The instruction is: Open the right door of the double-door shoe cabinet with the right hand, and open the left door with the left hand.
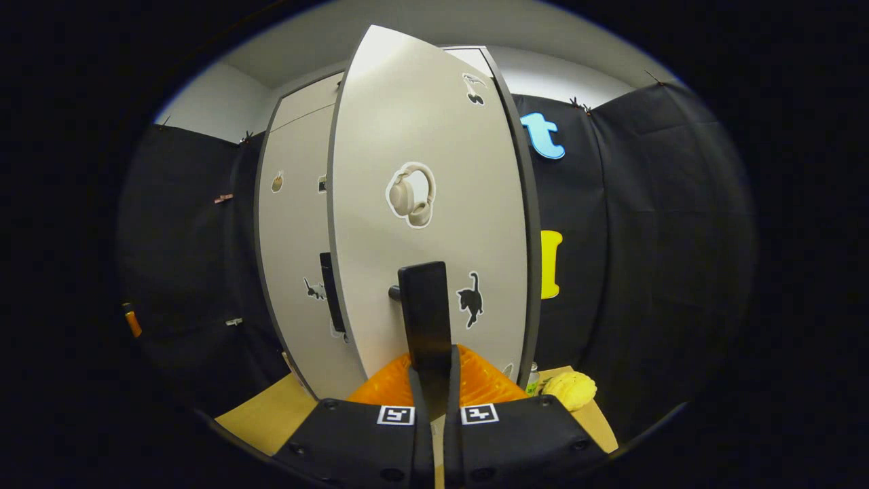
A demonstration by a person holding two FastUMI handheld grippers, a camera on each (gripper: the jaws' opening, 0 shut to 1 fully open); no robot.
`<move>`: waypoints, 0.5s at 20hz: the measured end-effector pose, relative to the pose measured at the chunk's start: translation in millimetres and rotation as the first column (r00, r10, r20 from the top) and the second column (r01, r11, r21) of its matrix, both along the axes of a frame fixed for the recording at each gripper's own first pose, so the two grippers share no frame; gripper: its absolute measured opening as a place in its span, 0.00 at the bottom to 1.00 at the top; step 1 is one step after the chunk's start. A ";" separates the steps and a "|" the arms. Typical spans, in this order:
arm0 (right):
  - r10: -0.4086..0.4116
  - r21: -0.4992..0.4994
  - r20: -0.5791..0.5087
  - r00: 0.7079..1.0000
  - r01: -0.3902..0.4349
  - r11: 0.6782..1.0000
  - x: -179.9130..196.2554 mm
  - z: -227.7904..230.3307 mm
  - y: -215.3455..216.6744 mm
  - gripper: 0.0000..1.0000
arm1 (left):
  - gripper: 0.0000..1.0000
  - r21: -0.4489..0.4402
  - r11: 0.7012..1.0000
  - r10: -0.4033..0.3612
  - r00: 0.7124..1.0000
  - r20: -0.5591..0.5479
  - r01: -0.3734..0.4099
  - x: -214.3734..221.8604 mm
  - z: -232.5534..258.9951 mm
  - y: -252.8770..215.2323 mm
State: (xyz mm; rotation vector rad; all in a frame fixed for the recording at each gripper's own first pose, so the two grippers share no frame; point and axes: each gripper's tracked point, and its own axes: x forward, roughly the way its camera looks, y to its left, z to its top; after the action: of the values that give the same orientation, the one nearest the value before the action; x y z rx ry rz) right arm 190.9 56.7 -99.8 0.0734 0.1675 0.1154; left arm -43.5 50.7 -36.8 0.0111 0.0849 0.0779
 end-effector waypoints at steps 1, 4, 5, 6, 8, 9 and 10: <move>-0.005 -0.011 0.001 1.000 0.005 1.000 -1.5 -0.3 -4.2 0.10 | 0.95 0.000 1.000 -0.007 1.000 0.000 0.007 1.0 0.0 -3.8; -0.021 -0.043 -0.007 1.000 0.020 0.999 -2.7 1.8 -7.1 0.10 | 0.95 0.000 1.000 -0.030 1.000 -0.003 0.030 6.3 -0.6 -18.0; -0.021 -0.057 -0.016 1.000 0.020 0.998 -3.8 1.6 -8.6 0.10 | 0.95 0.004 0.999 -0.035 0.999 -0.004 0.035 7.9 -0.9 -22.1; -0.021 -0.067 -0.023 1.000 0.019 0.998 -4.2 1.7 -9.6 0.10 | 0.95 0.007 0.999 -0.041 0.999 -0.003 0.041 10.1 -0.3 -26.0; -0.024 -0.062 -0.027 0.999 0.022 0.998 -5.0 2.2 -11.8 0.10 | 0.95 0.005 0.998 -0.055 0.999 0.001 0.055 14.3 1.4 -35.0; -0.033 -0.051 -0.027 0.999 0.032 0.998 -6.4 2.3 -15.0 0.10 | 0.95 0.004 0.998 -0.060 0.998 0.000 0.060 15.7 0.6 -38.9; -0.045 -0.044 -0.031 0.998 0.044 0.998 -6.3 1.2 -19.6 0.10 | 0.95 0.005 0.998 -0.065 0.998 0.000 0.065 16.8 1.2 -41.9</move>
State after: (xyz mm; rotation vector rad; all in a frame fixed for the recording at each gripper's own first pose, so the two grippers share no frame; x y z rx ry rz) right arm 184.6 37.1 -98.6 0.0354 0.1999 0.0660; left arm -26.7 8.9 -35.5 0.0185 0.0843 0.0131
